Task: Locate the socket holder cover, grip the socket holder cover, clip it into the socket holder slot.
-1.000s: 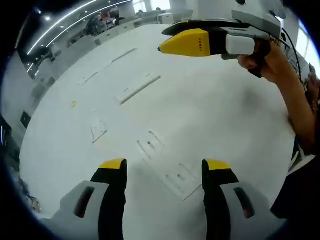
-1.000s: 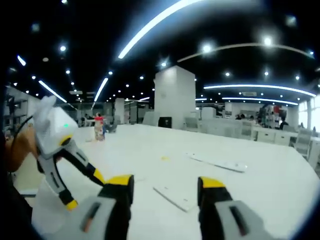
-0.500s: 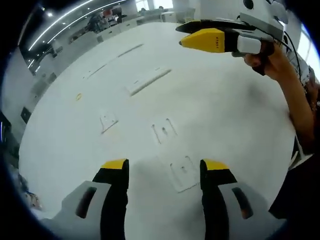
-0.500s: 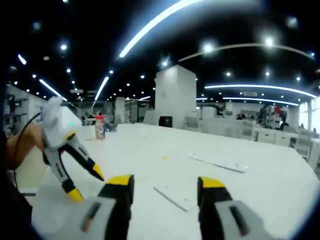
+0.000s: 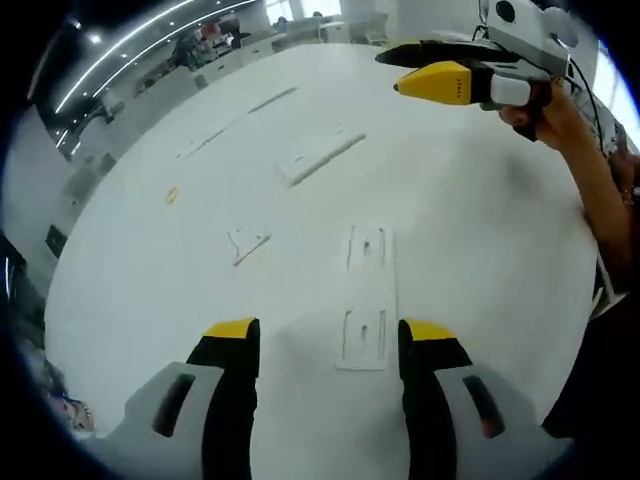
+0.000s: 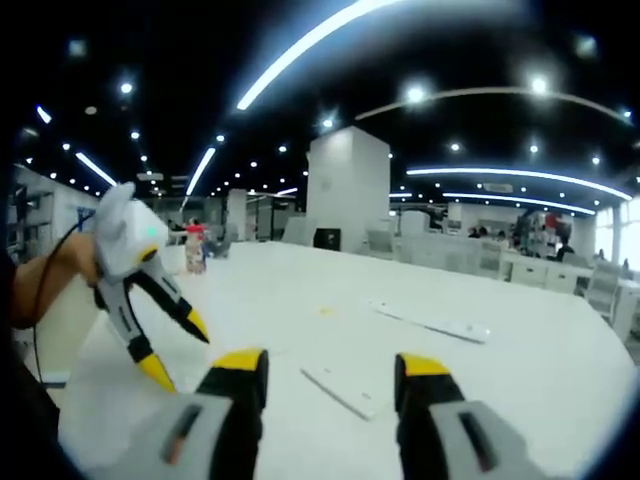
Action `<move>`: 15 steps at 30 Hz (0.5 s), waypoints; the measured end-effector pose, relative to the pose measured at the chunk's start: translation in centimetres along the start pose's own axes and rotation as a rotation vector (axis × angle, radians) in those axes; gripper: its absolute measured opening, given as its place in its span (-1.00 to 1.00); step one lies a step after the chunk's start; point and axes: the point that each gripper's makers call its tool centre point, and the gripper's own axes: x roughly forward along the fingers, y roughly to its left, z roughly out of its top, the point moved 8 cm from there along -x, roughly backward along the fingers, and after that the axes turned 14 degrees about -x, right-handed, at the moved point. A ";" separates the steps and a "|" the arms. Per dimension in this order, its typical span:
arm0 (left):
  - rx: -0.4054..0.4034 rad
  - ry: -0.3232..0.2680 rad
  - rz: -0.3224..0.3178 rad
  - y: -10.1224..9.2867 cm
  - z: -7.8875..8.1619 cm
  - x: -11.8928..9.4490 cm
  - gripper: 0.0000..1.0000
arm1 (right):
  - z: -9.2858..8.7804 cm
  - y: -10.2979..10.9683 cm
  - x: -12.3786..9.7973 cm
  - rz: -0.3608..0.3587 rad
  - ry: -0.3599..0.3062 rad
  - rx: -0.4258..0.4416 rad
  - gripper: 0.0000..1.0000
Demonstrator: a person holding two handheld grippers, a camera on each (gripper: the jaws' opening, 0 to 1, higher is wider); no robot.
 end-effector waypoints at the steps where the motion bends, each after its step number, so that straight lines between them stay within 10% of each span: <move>1: 0.002 0.003 -0.007 -0.1 0.2 0.1 0.04 | 0.0 0.0 0.0 -0.001 0.001 0.000 0.03; 15: 0.047 0.082 -0.063 -1.3 1.9 2.0 -0.19 | -0.2 -0.1 -0.1 -0.003 0.000 -0.006 -0.02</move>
